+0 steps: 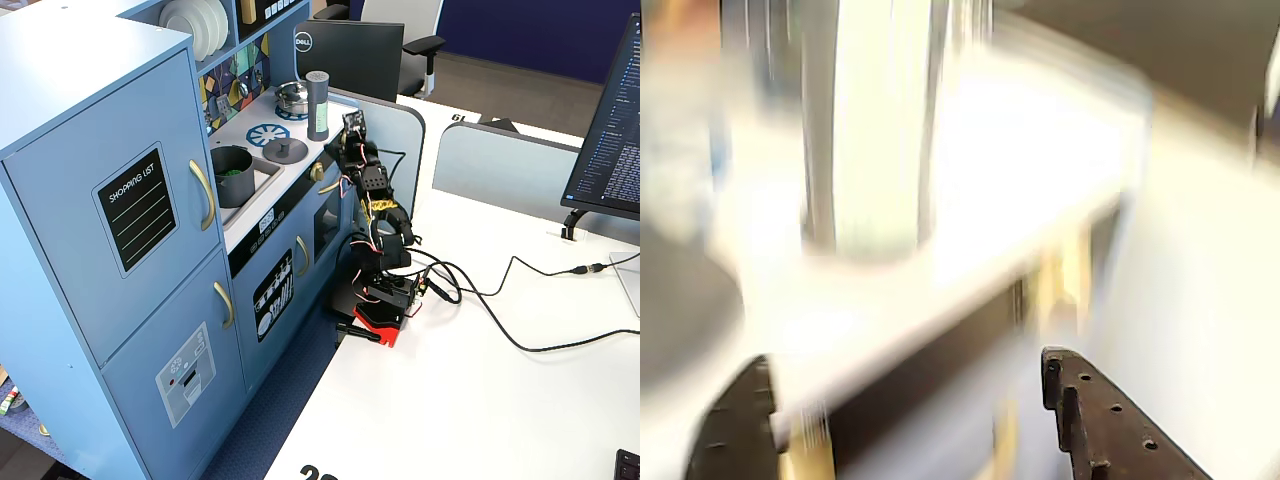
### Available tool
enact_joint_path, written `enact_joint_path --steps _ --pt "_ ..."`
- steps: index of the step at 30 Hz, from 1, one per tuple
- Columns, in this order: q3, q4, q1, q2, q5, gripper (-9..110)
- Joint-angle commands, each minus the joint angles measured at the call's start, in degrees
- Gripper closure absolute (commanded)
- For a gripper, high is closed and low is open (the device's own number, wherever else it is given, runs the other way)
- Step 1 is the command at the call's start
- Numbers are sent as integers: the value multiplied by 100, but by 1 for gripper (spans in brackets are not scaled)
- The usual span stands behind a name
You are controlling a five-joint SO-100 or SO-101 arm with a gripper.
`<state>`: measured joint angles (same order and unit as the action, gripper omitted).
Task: Put salt in the gray recipient
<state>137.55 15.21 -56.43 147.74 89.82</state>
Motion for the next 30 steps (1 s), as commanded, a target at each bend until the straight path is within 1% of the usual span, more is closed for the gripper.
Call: enact_joint_path --steps 1,3,8,12,17,21,30 --pt "-923 -844 -53 -686 -62 56" --pt "-1292 -853 -18 -1072 -105 54" --pt "-2013 -984 18 -1837 -308 38" --pt "-2417 -1160 62 -2408 -519 33" --pt "-2742 -1582 123 -3041 -475 34" --pt "-3111 -1898 193 -3639 -466 38" --pt "-4526 -1986 360 -5106 -404 43"
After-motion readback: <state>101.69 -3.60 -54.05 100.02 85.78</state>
